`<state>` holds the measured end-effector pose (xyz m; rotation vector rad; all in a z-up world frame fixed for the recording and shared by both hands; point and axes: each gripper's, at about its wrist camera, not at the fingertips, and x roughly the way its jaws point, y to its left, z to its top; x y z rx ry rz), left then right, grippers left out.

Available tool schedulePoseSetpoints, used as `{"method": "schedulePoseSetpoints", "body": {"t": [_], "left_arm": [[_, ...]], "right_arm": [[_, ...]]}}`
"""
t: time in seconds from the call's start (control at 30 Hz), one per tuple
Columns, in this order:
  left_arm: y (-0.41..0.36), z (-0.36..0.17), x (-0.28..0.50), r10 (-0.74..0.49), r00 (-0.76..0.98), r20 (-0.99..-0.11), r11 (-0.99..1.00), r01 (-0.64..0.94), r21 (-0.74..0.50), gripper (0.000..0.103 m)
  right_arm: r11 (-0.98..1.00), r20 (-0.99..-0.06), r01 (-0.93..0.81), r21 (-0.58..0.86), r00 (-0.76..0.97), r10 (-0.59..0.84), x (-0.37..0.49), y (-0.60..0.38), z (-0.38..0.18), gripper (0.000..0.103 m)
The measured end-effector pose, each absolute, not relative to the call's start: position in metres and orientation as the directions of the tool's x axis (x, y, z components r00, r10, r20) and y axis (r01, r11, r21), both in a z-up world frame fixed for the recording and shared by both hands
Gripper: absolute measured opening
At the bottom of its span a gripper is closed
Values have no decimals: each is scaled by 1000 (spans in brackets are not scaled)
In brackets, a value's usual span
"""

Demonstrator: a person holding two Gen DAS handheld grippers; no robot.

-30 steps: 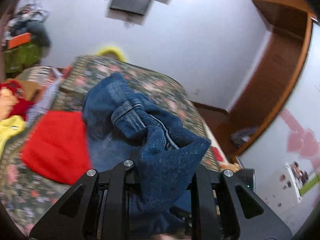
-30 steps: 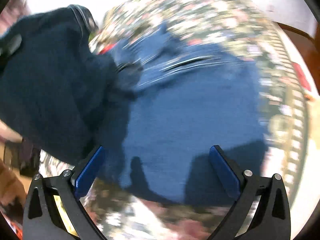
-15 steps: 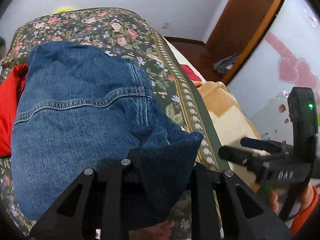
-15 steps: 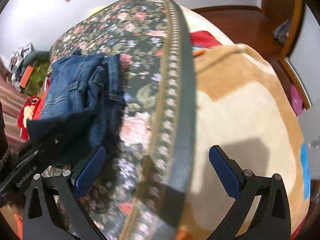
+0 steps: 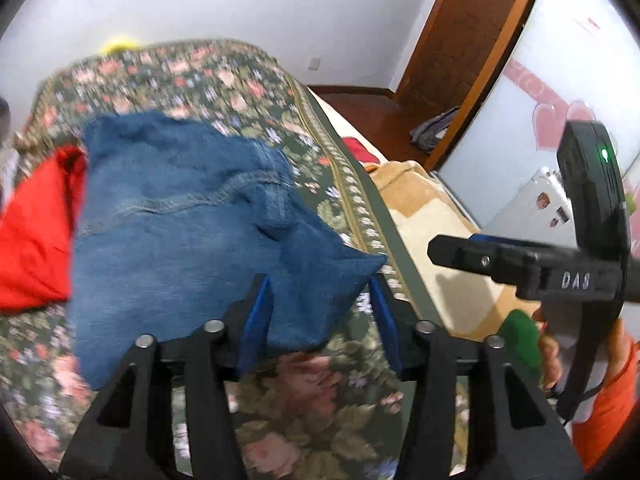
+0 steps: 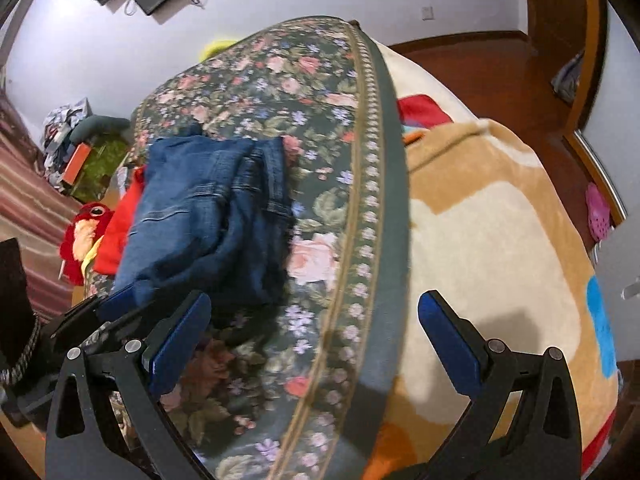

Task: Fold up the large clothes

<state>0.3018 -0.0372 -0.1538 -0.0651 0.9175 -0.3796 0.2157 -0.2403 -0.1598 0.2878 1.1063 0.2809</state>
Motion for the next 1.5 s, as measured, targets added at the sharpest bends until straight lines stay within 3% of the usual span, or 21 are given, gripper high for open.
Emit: {"method": "schedulePoseSetpoints", "body": {"t": [0.23,0.4,0.63,0.77,0.87,1.03,1.3,1.5], "left_arm": [[19,-136,296,-187,658,-729,981,167,-100,72],[64,-152,307,-76,647,-759,997,48,-59,72],[92,-192,311,-37,591,-806,999,-4,-48,72],[96,-203,305,-37,596,-802,999,-9,-53,82],[96,-203,297,-31,602,-798,999,5,-36,83],[99,-199,288,-19,605,-796,1000,9,-17,83],[133,-166,299,27,665,-746,996,-83,-37,83],[150,-166,330,-48,646,-762,988,-82,-132,84]], "right_arm": [[917,-809,-166,364,431,399,220,-200,-148,103],[905,-813,-237,354,400,423,228,-163,-156,103],[922,-870,-259,288,332,365,240,-146,-194,103],[933,-879,-190,304,321,352,244,-176,-210,103],[921,-868,-142,362,308,389,243,-202,-211,103],[960,-895,-42,278,353,275,238,-231,-204,103],[935,-851,-65,348,397,344,235,-232,-179,103],[913,-824,-180,367,392,409,250,-191,-174,103]]}}
